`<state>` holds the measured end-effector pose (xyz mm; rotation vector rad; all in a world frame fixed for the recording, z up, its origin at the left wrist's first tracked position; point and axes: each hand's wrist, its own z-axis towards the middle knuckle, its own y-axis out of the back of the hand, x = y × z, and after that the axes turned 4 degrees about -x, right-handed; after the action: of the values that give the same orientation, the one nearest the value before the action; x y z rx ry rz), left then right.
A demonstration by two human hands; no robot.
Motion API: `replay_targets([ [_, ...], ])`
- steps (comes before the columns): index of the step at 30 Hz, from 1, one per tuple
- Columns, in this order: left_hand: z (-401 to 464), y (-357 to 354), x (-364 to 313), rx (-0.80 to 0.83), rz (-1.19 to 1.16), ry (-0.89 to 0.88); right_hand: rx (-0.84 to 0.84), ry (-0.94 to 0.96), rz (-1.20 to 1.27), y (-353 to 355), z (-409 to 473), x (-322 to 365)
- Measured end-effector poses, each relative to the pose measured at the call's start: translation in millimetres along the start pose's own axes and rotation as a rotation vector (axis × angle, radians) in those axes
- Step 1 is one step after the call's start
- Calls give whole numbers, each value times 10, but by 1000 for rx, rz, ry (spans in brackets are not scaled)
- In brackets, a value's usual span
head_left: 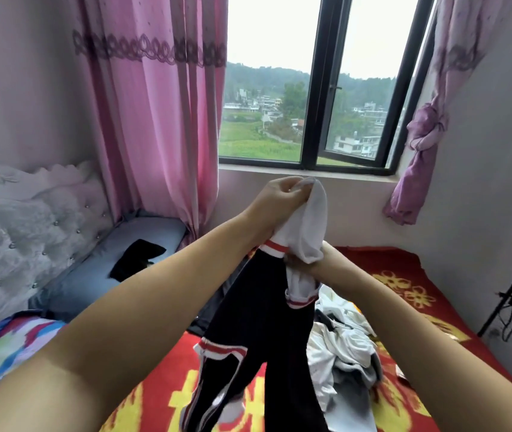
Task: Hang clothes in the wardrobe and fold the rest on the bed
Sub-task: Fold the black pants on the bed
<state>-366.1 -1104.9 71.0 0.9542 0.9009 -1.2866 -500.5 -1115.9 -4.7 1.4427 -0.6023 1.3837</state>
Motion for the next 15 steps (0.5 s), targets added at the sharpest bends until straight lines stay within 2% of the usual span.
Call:
replay_targets([
  [3,-99,88,233,-80,-27,42,-269,-74,177,-11,141,-43],
  [7,-471,224,728,143,-35,256,-520,-110,346,126,278,-40],
  [10,-700,175,929,207,129,198,-620,-146,434,152,345,-53],
  [12,-784,95,1060,94,363,89,-614,-167,526,91,362,-89],
  [15,-756,147,1114,-96,413,-34,-570,-182,559,53,334,-122],
])
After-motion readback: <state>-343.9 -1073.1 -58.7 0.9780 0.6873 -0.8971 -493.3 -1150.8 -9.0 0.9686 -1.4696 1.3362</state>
